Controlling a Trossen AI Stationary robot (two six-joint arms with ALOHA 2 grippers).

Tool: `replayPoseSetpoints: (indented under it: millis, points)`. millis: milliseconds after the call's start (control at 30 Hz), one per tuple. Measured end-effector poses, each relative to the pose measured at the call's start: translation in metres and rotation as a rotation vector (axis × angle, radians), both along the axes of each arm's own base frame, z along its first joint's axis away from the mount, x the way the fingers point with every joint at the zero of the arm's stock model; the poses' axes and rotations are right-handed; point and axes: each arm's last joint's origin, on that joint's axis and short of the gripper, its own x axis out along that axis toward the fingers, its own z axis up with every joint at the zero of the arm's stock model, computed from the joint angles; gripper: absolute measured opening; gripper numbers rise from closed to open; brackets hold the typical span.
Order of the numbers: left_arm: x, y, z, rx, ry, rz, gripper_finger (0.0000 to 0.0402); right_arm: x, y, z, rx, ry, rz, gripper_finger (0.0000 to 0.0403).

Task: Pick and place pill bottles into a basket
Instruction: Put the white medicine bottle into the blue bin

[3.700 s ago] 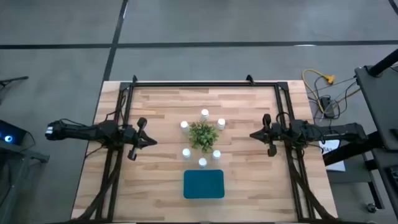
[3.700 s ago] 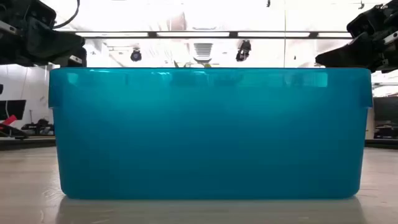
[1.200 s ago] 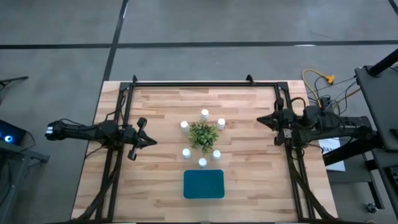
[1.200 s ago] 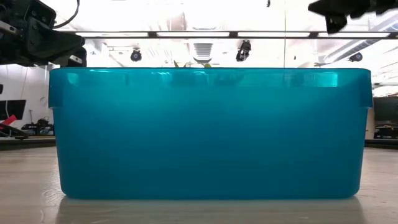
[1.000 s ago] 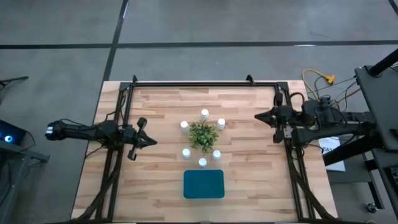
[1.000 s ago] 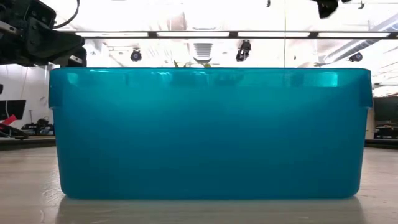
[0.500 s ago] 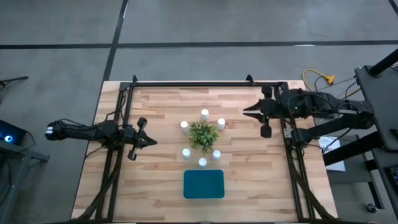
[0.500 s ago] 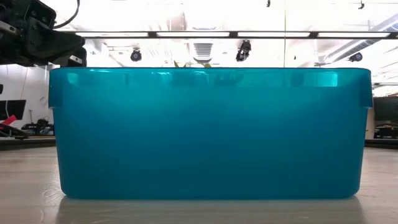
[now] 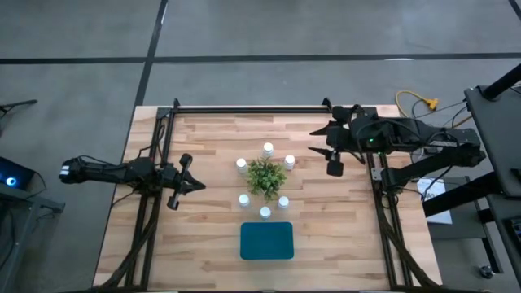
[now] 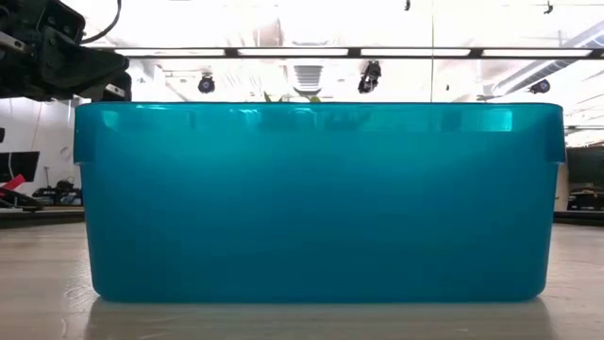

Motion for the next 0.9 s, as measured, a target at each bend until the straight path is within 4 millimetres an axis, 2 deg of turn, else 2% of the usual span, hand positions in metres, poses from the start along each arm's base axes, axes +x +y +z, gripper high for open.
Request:
replayPoseSetpoints:
  millis: [467, 633, 900]
  points:
    - [0.0, 0.0, 0.0, -0.001, 0.001, -0.001, 0.0001, 0.019, 0.0, -0.011, 0.0, 0.04, -0.026, 0.0183]
    - [0.0, 0.0, 0.0, -0.001, 0.003, -0.004, 0.0001, 0.02, 0.0, -0.013, 0.004, 0.05, -0.036, 0.0214]
    - [0.0, 0.0, 0.0, -0.003, 0.003, -0.004, 0.0001, 0.021, -0.01, -0.014, 0.027, 0.049, -0.115, 0.0289]
